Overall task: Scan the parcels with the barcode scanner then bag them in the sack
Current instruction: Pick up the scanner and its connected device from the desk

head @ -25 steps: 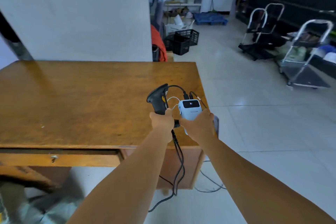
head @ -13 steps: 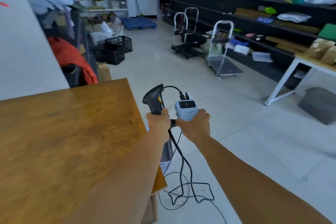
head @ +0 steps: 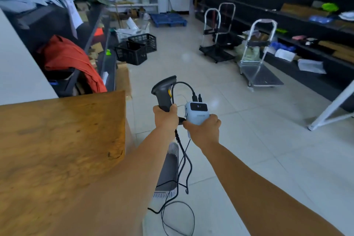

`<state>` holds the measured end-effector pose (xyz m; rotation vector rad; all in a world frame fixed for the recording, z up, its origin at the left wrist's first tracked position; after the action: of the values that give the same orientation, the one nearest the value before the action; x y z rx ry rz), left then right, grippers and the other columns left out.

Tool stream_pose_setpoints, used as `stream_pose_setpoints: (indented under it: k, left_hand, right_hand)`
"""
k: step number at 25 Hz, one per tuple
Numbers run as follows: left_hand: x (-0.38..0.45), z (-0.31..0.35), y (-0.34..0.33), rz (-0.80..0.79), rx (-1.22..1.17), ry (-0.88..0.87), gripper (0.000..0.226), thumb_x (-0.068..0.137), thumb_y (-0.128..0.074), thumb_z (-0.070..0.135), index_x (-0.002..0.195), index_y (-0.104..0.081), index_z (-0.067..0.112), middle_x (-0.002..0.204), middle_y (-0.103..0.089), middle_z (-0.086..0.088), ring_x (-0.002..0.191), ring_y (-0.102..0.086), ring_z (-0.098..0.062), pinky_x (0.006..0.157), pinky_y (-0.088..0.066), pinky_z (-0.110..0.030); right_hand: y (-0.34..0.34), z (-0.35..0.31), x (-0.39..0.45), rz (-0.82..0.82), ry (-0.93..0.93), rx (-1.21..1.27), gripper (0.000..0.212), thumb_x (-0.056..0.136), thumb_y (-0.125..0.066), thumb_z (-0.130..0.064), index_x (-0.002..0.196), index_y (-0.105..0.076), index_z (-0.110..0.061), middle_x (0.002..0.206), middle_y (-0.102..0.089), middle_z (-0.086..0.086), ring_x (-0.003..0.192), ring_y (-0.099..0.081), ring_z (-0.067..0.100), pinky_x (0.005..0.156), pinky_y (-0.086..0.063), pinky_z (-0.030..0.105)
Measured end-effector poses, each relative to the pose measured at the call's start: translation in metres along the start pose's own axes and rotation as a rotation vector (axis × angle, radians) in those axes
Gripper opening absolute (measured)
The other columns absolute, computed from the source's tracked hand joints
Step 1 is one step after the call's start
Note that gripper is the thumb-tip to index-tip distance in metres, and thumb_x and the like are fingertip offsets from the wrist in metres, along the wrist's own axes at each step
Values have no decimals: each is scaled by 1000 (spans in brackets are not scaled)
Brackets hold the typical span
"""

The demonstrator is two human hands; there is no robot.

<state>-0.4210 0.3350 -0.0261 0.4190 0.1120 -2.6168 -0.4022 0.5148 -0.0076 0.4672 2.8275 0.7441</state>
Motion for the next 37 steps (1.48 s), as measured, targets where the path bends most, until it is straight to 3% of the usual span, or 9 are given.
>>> stream_pose_setpoints:
  k: [4, 9, 12, 17, 21, 27, 33, 37]
  left_hand:
    - [39, 28, -5, 83, -13, -57, 27, 91, -59, 25, 104, -38, 15, 97, -58, -11, 90, -63, -36, 83, -55, -47]
    - [99, 49, 4, 138, -61, -124, 30, 93, -58, 23, 116, -42, 12, 97, -59, -7, 87, -61, -25, 74, -54, -34]
    - [143, 47, 2, 123, -96, -116, 26, 93, -57, 22, 112, -41, 15, 90, -57, -2, 88, -61, -26, 82, -55, -41]
    - [199, 15, -4, 123, -147, -38, 26, 96, -54, 18, 116, -40, 10, 84, -54, -2, 69, -55, -18, 61, -48, -29]
    - [230, -22, -4, 143, -127, 24, 22, 96, -53, 17, 113, -40, 10, 76, -51, -2, 58, -49, -13, 51, -43, -23]
    - [284, -86, -8, 209, -138, 123, 32, 94, -56, 19, 119, -40, 9, 82, -58, -6, 72, -62, -21, 69, -50, -37]
    - [322, -171, -11, 300, -26, 192, 27, 95, -54, 18, 117, -39, 16, 85, -60, -5, 67, -60, -11, 57, -46, -19]
    - [345, -260, 2, 338, 196, 238, 29, 93, -58, 16, 118, -44, 7, 89, -59, -11, 67, -55, -13, 45, -42, -10]
  right_hand:
    - [-27, -28, 45, -74, 62, 60, 76, 68, -80, -32, 124, -37, -3, 106, -32, 3, 104, -53, 32, 87, -51, 45]
    - [-78, -56, 92, -116, 91, 110, 76, 68, -81, -30, 124, -36, -4, 107, -31, 1, 102, -52, 30, 76, -46, 34]
    - [-113, -65, 118, -123, 93, 115, 76, 68, -81, -29, 124, -36, -4, 107, -30, 1, 102, -52, 30, 76, -46, 34]
    - [-172, -57, 154, -155, 43, 103, 74, 65, -80, -28, 122, -37, -7, 108, -32, -1, 94, -50, 23, 71, -44, 32]
    - [-207, -19, 173, -184, -47, 93, 76, 63, -80, -28, 122, -37, -8, 111, -36, 2, 97, -52, 26, 72, -46, 33]
    - [-258, 45, 217, -262, -110, 29, 75, 66, -80, -24, 124, -35, -9, 110, -33, 0, 97, -51, 26, 69, -45, 33]
    - [-325, 125, 253, -415, -129, -64, 82, 63, -83, -28, 127, -35, -12, 110, -32, 0, 98, -47, 22, 82, -50, 38]
    - [-377, 218, 253, -495, -206, -114, 87, 64, -83, -27, 134, -34, -11, 121, -35, 6, 106, -47, 26, 91, -49, 39]
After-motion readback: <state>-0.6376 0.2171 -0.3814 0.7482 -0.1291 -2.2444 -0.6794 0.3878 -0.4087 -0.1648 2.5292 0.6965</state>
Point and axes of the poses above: each hand's wrist, its own x-axis towards the middle knuckle, its own y-axis out of the back of the hand, z = x × y, the point moved 10 cm from there along x, towards the middle knuckle
